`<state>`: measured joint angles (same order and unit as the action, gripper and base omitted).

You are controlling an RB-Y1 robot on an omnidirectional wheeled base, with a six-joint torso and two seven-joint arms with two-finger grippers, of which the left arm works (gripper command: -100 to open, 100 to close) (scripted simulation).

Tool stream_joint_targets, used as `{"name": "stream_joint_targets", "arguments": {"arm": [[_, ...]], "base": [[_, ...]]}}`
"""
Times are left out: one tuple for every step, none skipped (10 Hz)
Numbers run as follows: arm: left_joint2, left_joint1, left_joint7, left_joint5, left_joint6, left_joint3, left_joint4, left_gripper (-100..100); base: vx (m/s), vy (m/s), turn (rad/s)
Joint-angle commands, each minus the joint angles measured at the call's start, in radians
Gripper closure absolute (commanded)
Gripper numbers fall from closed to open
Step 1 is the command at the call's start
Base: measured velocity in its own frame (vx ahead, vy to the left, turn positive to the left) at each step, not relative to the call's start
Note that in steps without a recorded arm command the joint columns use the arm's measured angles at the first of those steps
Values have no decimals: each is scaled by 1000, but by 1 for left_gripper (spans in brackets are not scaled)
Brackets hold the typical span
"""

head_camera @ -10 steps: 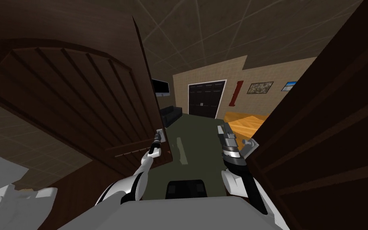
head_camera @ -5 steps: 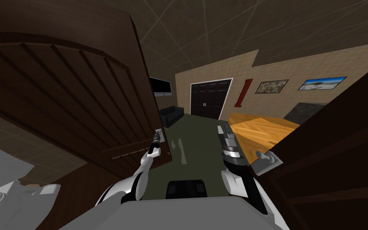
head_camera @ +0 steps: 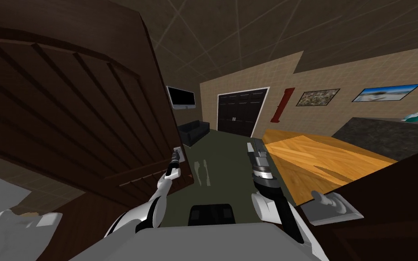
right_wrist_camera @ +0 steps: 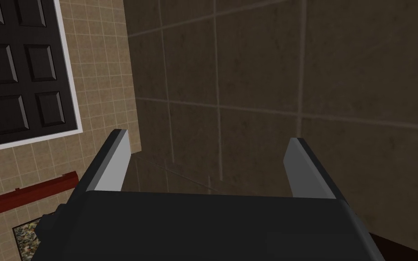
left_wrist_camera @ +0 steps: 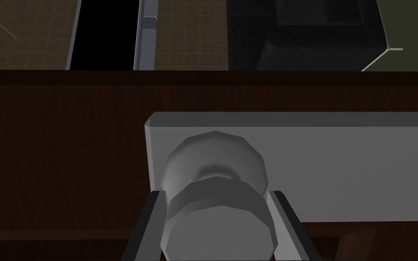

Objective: Push the door open

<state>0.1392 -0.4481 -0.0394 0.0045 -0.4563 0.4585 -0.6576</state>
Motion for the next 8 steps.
{"name": "stream_joint_targets", "arguments": {"arm": [[13,-13,-4,3,-17,11,31,100],[20,-10,-9,8,-17,27,30,100],[25,-8,-13,12,-17,38,30,100],[29,-7,-16,15,-17,48,30,100],[29,-7,-16,15,-17,48,30,100],[36,-4,-22,20,-18,65,29,100],[39,-3,-24,22,-18,71,29,100],[42,-1,-27,24,-18,79,28,100]], "base": [[132,-32,29],[163,-64,47],[194,-95,73],[196,-91,85],[141,-38,43],[175,-47,41],[207,-35,50],[190,-43,35]]}}
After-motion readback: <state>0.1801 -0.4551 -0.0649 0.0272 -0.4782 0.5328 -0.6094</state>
